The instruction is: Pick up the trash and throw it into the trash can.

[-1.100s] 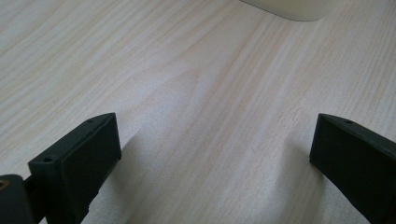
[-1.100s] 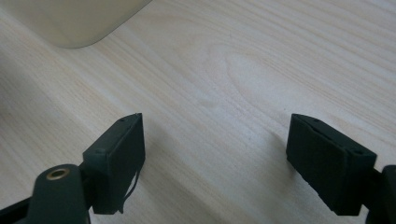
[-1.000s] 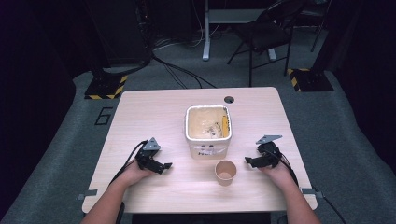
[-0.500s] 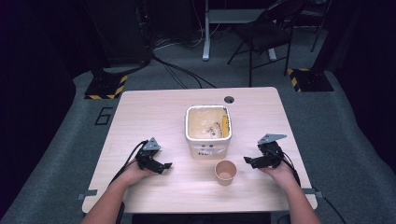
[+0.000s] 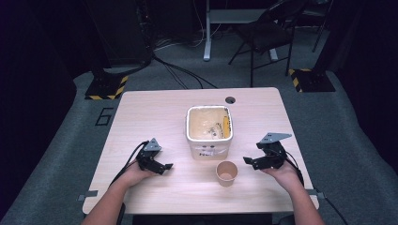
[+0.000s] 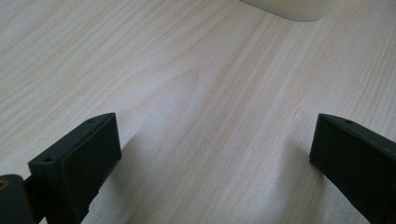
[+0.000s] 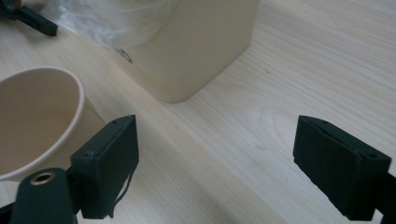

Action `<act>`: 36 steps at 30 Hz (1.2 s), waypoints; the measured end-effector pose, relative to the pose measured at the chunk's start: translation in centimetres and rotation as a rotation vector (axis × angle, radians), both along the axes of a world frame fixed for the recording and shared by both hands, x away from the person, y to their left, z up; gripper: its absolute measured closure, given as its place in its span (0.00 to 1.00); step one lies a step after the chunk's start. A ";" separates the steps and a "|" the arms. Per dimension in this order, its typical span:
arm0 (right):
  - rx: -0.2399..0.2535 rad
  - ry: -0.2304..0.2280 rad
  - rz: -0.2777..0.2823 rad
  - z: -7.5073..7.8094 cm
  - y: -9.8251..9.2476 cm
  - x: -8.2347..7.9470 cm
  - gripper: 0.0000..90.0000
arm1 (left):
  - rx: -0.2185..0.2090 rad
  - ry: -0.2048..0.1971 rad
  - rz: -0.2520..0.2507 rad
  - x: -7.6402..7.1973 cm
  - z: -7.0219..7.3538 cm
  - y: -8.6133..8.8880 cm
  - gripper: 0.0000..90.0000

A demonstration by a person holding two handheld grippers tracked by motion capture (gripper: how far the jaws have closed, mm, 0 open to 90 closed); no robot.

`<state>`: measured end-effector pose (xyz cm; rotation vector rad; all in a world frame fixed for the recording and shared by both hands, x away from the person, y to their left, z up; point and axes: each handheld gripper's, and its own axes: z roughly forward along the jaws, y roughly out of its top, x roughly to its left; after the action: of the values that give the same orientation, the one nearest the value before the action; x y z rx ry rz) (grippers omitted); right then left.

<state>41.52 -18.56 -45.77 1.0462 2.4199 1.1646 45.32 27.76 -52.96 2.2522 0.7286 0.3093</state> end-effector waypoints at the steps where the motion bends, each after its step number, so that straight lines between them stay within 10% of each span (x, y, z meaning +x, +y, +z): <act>1: 0.001 -0.001 0.005 0.1 0.0 -0.1 0.15 | -0.002 0.001 0.001 0.0 0.0 0.0 0.02; 26: 0.090 -0.011 0.237 3.0 2.8 -2.4 0.10 | -0.001 0.001 0.001 0.0 0.0 0.0 0.02; 36: 0.055 0.011 0.308 2.8 4.1 -2.9 0.01 | -0.001 0.001 0.001 0.0 0.0 0.0 0.02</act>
<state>38.59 -14.46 -42.98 0.7108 2.6385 1.3280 45.31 27.76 -52.96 2.2509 0.7303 0.3082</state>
